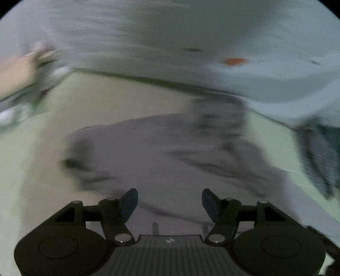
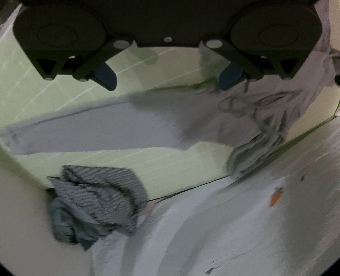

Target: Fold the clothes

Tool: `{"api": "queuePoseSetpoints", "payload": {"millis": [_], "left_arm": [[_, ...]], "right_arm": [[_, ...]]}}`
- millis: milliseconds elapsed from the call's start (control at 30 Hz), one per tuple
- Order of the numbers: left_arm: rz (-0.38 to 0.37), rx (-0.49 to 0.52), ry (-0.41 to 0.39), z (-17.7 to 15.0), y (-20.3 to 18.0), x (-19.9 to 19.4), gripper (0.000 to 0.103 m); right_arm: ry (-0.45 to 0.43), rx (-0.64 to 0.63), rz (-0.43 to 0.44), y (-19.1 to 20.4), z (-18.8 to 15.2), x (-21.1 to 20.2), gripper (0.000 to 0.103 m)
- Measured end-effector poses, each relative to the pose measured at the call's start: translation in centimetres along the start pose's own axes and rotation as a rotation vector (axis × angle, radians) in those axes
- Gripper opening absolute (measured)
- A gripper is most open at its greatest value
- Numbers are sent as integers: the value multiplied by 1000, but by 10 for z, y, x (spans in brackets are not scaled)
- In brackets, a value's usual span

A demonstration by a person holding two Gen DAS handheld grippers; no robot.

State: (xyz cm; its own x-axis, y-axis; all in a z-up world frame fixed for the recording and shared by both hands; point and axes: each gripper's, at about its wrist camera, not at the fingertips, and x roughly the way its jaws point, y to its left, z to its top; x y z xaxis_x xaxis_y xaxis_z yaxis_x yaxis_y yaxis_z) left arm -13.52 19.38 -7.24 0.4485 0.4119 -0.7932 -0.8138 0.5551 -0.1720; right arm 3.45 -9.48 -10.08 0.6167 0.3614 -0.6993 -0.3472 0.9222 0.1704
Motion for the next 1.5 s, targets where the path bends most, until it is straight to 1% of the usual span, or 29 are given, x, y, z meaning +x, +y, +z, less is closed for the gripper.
{"api": "queuePoseSetpoints", "payload": {"millis": [100,133,267,300,333,367,400,433,467,500,533,633,700,767,867,900,933,1000,1067,1100,1200,1267,1333,1367,1433,1500], "left_arm": [[111,-82,17,-1,47,0,74],[141,-108,23,-2,64,0,74],[230,-193,65,-7,117,0,74],[239,-214,77,-8,124,2,74],[245,-232,86,-8,131,4,74],[247,-242,91,-7,136,6,74],[249,-243,94,-6,138,9,74],[250,-239,97,-4,139,12,75],[248,-236,99,-1,139,16,75],[243,-233,101,1,137,19,75],[239,-233,100,4,137,22,75],[228,-239,89,13,137,33,75],[222,-243,81,19,137,40,75],[214,-253,81,24,136,49,75],[209,-259,96,29,133,61,75],[209,-257,104,30,133,63,75],[209,-251,109,30,132,65,75],[207,-234,115,29,129,67,75],[207,-217,122,28,127,68,75],[209,-211,125,28,126,68,75],[216,-195,120,30,126,68,75],[214,-185,114,32,124,67,75],[198,-169,108,34,119,68,77],[190,-162,105,36,116,68,80],[175,-146,100,38,111,68,80],[160,-131,94,41,107,69,80]], "right_arm": [[17,-26,42,23,-1,7,103],[26,-30,64,32,0,9,103],[86,-52,98,68,4,26,102],[98,-62,111,76,4,30,98],[108,-71,124,84,4,34,90],[117,-84,140,92,4,37,86],[126,-99,158,100,4,41,79],[132,-115,175,106,4,45,70],[136,-133,192,112,4,50,66],[139,-151,208,119,4,54,57],[147,-165,222,123,5,60,52],[202,-169,220,129,5,83,49],[243,-169,200,129,5,98,48],[263,-175,195,127,5,105,49],[256,-232,198,132,5,107,48],[253,-251,199,133,5,107,40],[251,-269,201,135,5,107,21],[247,-302,209,137,7,105,11],[236,-329,220,139,9,102,8],[215,-326,233,138,13,98,7],[122,-282,269,130,35,80,7],[50,-270,260,122,56,66,7],[10,-246,195,102,77,64,7],[-7,-231,157,90,87,64,7],[-41,-200,83,67,108,65,7],[-55,-145,-11,36,126,73,7]]}}
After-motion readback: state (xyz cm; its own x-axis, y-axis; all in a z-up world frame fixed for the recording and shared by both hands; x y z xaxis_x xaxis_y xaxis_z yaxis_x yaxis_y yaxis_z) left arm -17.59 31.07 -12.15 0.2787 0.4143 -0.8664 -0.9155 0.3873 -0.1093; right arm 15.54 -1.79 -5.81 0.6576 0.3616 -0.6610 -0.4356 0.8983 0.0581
